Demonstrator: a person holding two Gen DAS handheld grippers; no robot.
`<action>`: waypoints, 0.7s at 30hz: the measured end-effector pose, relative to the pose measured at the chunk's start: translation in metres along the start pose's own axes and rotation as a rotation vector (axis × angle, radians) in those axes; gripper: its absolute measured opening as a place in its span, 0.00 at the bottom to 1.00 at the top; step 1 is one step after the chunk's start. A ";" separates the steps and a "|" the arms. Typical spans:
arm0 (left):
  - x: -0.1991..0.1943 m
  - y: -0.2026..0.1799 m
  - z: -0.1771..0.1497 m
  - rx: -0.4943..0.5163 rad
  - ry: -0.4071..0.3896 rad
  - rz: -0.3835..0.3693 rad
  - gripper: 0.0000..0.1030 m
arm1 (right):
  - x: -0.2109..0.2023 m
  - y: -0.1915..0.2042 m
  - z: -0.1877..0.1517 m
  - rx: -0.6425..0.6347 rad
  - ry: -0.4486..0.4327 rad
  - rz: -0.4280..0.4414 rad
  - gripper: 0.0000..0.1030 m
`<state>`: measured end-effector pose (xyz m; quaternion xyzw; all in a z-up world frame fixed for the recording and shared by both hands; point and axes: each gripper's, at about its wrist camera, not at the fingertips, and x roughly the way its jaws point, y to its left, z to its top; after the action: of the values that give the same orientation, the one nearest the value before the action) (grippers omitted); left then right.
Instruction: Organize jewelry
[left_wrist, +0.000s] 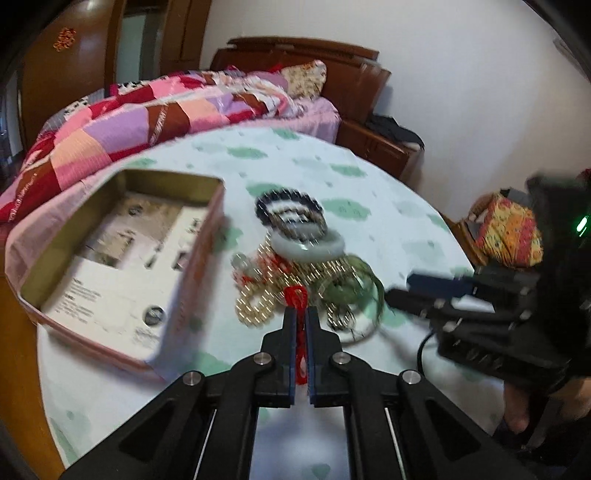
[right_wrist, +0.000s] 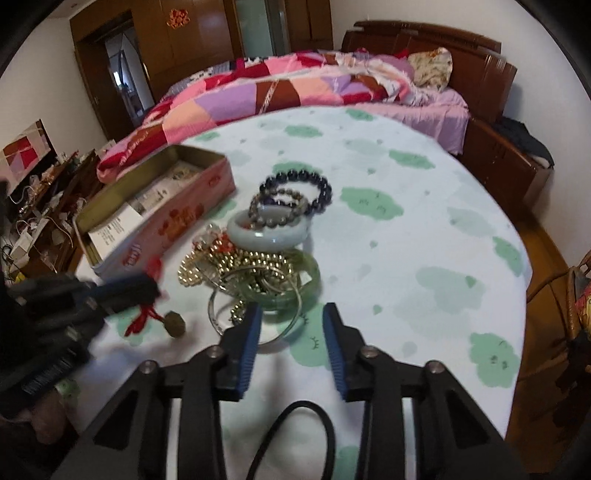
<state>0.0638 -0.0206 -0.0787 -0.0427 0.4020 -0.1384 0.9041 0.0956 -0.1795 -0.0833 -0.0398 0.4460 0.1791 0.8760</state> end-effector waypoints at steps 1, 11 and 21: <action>-0.001 0.002 0.001 0.000 -0.009 0.012 0.02 | 0.005 -0.001 -0.001 0.005 0.015 -0.003 0.28; 0.000 0.001 0.001 0.004 -0.012 0.010 0.02 | 0.017 -0.004 -0.005 0.039 0.048 0.046 0.09; -0.031 0.006 0.016 0.009 -0.101 0.031 0.02 | -0.033 -0.002 0.016 0.005 -0.072 0.071 0.07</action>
<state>0.0571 -0.0065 -0.0476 -0.0395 0.3560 -0.1240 0.9254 0.0912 -0.1871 -0.0475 -0.0155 0.4158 0.2103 0.8847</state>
